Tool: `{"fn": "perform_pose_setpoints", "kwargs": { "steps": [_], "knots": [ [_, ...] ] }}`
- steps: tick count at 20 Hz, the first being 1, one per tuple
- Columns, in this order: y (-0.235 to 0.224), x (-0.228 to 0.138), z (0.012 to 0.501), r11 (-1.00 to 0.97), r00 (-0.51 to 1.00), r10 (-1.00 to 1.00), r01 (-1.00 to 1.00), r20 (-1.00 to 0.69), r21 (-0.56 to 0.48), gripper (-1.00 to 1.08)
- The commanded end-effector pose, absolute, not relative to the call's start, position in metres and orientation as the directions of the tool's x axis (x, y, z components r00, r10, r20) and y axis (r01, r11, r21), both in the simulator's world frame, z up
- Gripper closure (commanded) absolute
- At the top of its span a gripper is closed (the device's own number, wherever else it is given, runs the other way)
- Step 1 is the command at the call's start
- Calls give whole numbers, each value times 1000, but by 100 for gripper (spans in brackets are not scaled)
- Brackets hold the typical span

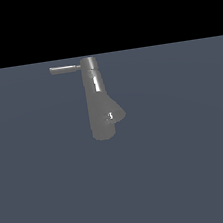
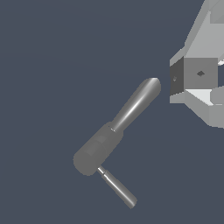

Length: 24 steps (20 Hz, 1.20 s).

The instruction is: Turn on the faucet by rotating a designated handle.

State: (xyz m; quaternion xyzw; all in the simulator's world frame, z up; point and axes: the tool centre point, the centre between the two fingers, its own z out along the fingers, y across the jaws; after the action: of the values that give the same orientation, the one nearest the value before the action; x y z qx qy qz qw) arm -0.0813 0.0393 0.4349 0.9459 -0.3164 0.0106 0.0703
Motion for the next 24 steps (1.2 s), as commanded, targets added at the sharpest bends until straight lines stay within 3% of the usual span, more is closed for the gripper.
{"fn": "perform_pose_setpoints", "kwargs": {
  "steps": [1, 24],
  "knots": [
    [46, -68, 426, -761, 772, -632, -636, 74, 130, 108],
    [114, 37, 322, -450, 460, -880, -887, 116, 104, 108]
  ]
}}
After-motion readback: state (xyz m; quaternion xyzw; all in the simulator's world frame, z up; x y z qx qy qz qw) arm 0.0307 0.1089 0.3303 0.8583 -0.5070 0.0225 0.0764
